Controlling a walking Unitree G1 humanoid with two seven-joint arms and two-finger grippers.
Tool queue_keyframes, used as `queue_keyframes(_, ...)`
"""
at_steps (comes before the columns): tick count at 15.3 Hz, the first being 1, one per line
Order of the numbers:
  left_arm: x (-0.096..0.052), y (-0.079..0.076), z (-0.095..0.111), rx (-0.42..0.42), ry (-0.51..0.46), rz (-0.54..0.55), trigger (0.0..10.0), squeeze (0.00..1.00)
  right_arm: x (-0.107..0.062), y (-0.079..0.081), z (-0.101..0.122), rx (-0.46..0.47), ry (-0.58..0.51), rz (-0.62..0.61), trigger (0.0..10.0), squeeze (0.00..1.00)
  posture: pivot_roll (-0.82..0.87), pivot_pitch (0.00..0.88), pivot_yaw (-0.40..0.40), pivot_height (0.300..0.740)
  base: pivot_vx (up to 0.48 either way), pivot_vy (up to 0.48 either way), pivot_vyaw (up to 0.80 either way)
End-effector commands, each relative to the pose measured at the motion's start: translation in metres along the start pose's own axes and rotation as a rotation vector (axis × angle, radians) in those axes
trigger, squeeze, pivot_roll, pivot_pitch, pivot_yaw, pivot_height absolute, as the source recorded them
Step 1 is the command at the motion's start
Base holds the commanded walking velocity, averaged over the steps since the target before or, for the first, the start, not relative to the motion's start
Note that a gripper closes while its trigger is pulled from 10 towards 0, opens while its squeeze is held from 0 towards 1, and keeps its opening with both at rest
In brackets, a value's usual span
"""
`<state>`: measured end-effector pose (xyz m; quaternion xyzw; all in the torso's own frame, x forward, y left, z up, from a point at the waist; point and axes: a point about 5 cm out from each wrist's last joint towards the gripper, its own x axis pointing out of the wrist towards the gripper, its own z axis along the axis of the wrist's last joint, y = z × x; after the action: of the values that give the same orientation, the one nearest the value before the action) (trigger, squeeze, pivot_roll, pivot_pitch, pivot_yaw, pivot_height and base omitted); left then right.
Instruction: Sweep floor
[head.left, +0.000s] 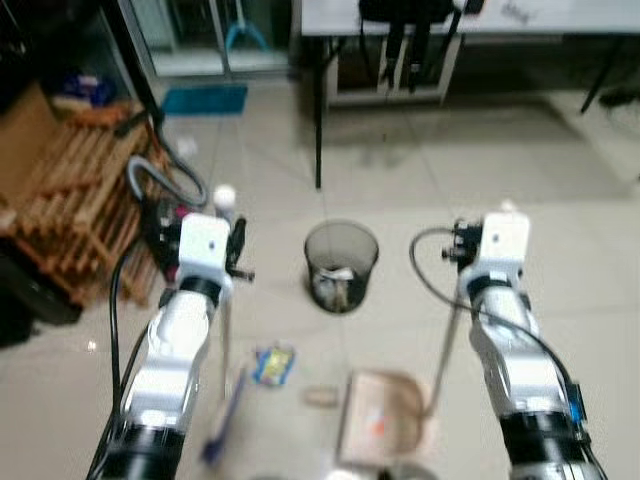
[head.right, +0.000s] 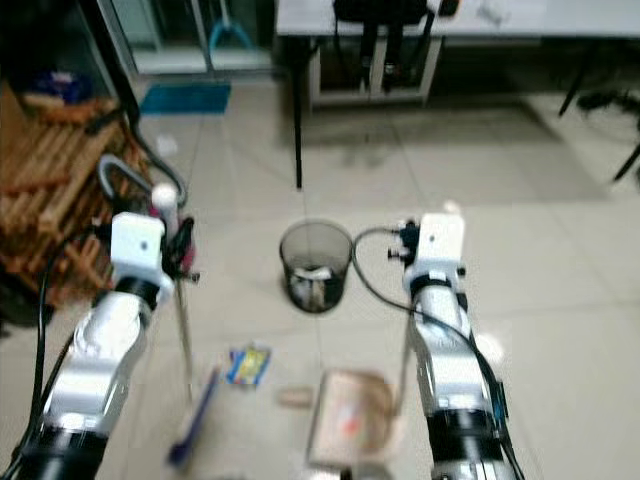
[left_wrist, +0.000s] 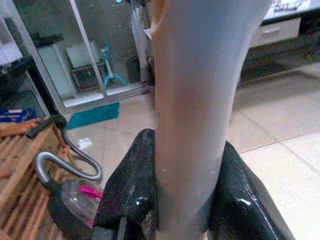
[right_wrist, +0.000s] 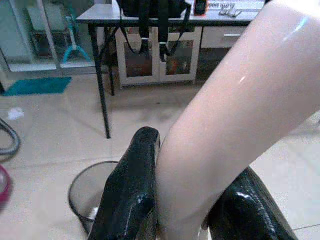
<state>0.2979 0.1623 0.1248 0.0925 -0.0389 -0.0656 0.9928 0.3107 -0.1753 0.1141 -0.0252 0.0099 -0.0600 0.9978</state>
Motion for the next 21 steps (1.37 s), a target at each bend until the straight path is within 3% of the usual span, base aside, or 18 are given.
queue_keyframes(1, 0.002, -0.007, 0.009, -0.015, -0.053, -0.031, 10.0, 0.00, 0.003, -0.012, 0.009, -0.040, -0.043, -0.052, 10.0, 0.00, -0.04, 0.089, 0.039, 0.740, 0.000, 0.000, 0.00)
queue_keyframes(5, 0.000, -0.005, 0.009, 0.014, -0.097, 0.000, 10.0, 0.00, 0.003, -0.020, 0.006, -0.063, -0.073, -0.093, 10.0, 0.00, -0.04, 0.140, 0.046, 0.740, 0.000, 0.000, 0.00)
queue_keyframes(7, -0.002, -0.003, 0.012, 0.027, -0.192, 0.022, 10.0, 0.00, 0.004, -0.027, 0.008, -0.087, -0.109, -0.088, 10.0, 0.00, -0.05, 0.185, 0.044, 0.740, 0.000, 0.000, 0.00)
queue_keyframes(12, 0.003, -0.007, 0.012, 0.041, -0.271, 0.005, 10.0, 0.00, 0.009, -0.034, 0.004, -0.139, -0.144, -0.124, 10.0, 0.00, -0.08, 0.270, 0.040, 0.740, 0.000, 0.000, 0.00)
queue_keyframes(16, 0.005, -0.016, 0.009, 0.034, -0.310, -0.031, 10.0, 0.00, 0.013, -0.026, 0.002, -0.147, -0.171, -0.117, 10.0, 0.00, -0.09, 0.309, 0.027, 0.740, 0.000, 0.000, 0.00)
queue_keyframes(19, 0.005, -0.031, 0.003, 0.030, -0.326, -0.088, 10.0, 0.00, 0.012, -0.006, -0.007, -0.147, -0.171, -0.093, 10.0, 0.00, -0.10, 0.333, 0.008, 0.740, 0.000, 0.000, 0.00)
queue_keyframes(21, 0.004, -0.049, -0.003, 0.019, -0.324, -0.156, 10.0, 0.00, 0.009, 0.015, -0.012, -0.087, -0.168, -0.079, 10.0, 0.00, -0.10, 0.343, -0.001, 0.740, 0.000, 0.000, 0.00)
